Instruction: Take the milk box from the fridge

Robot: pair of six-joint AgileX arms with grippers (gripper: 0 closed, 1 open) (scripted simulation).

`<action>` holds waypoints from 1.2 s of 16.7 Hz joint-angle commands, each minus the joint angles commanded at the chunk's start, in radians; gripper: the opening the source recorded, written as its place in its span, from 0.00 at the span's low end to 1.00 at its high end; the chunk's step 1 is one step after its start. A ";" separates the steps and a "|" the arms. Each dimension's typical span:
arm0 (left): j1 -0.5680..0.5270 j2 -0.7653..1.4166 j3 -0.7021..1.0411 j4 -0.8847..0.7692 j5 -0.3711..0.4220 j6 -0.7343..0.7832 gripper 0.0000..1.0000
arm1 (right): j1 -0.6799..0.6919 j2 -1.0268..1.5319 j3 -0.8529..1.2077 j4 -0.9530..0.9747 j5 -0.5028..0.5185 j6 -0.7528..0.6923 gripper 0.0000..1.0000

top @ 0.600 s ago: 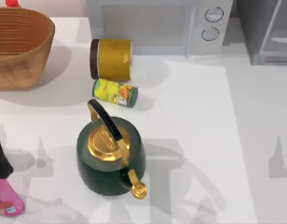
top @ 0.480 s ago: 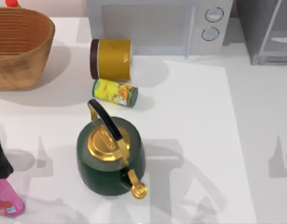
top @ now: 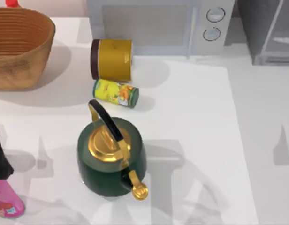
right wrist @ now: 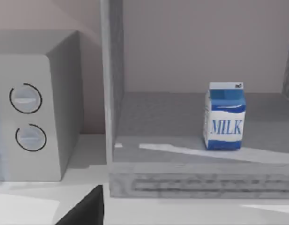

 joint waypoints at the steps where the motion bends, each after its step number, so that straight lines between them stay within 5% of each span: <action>1: 0.000 0.000 0.000 0.000 0.000 0.000 1.00 | -0.026 0.093 0.011 0.082 -0.025 0.000 1.00; 13: 0.000 0.000 0.000 0.000 0.000 0.000 1.00 | -0.334 1.182 0.110 1.027 -0.324 0.016 1.00; 20: 0.000 0.000 0.000 0.000 0.000 0.000 1.00 | -0.406 1.415 0.147 1.261 -0.396 0.018 1.00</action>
